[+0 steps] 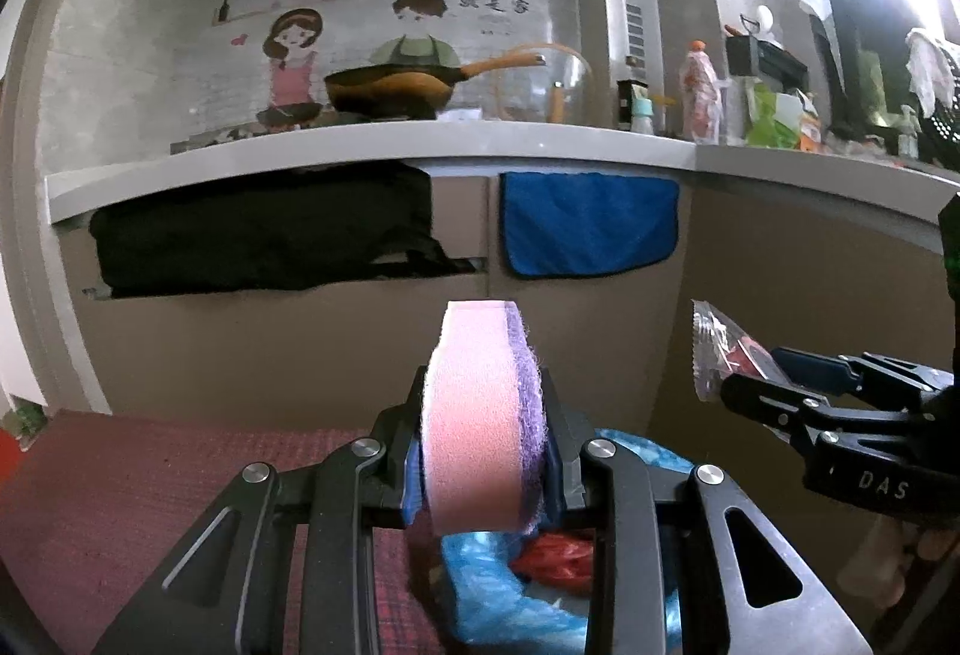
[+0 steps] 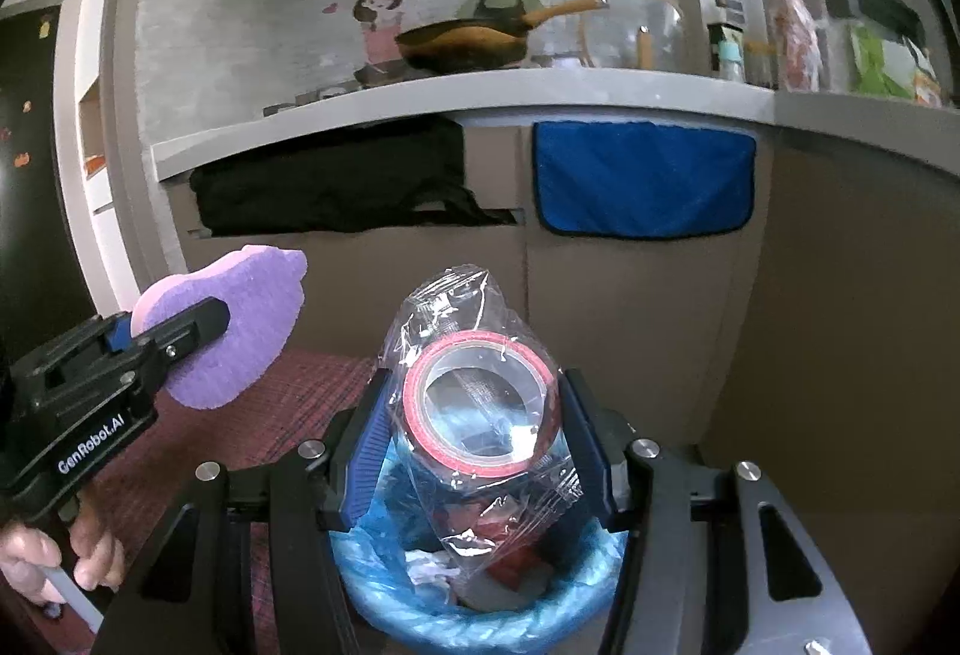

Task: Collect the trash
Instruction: 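Carry sponge and tape roll with both tools over the bin, then open both tools to drop sponge and tape roll into the bin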

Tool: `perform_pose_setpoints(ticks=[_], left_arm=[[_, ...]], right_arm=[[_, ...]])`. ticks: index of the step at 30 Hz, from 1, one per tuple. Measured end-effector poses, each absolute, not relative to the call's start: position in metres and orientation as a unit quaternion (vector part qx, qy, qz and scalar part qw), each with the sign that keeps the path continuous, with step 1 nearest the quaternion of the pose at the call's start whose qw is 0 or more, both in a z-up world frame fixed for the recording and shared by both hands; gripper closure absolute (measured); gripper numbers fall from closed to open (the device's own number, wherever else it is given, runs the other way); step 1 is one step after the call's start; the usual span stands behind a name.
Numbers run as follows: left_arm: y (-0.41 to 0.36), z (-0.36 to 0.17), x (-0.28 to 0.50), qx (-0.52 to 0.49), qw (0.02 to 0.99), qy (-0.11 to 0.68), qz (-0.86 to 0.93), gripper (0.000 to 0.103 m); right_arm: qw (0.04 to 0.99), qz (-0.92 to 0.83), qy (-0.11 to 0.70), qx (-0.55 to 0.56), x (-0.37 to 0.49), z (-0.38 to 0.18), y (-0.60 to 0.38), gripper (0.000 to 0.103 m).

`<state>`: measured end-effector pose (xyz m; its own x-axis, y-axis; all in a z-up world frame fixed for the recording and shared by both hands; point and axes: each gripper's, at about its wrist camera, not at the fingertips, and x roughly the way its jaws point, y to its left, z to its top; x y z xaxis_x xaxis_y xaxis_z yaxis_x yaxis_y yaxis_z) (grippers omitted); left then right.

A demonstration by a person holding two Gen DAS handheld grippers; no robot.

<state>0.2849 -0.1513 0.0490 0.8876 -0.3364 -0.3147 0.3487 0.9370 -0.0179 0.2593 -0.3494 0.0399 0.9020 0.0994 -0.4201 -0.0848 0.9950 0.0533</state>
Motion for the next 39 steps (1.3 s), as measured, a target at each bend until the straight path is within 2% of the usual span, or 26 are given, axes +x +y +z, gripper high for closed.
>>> perform_pose_setpoints(ticks=[8,24,35,38,39], left_arm=[[-0.172,0.027,0.296,0.020,0.966,0.175,-0.187,0.072],[-0.187,-0.026,0.329,-0.020,0.942,0.263,-0.207,0.072],[-0.192,-0.048,0.342,-0.013,0.938,0.278,-0.204,0.072],[-0.193,-0.051,0.345,-0.016,0.936,0.284,-0.206,0.069],[-0.194,-0.053,0.347,-0.010,0.935,0.291,-0.202,0.063]], right_arm=[[0.972,0.039,0.230,0.033,0.267,0.023,-0.370,0.052],[0.957,0.042,0.278,0.070,0.293,-0.020,-0.387,0.052],[0.951,0.041,0.300,0.065,0.309,-0.042,-0.384,0.052],[0.950,0.043,0.304,0.063,0.312,-0.045,-0.382,0.052],[0.949,0.044,0.307,0.063,0.313,-0.047,-0.382,0.051]])
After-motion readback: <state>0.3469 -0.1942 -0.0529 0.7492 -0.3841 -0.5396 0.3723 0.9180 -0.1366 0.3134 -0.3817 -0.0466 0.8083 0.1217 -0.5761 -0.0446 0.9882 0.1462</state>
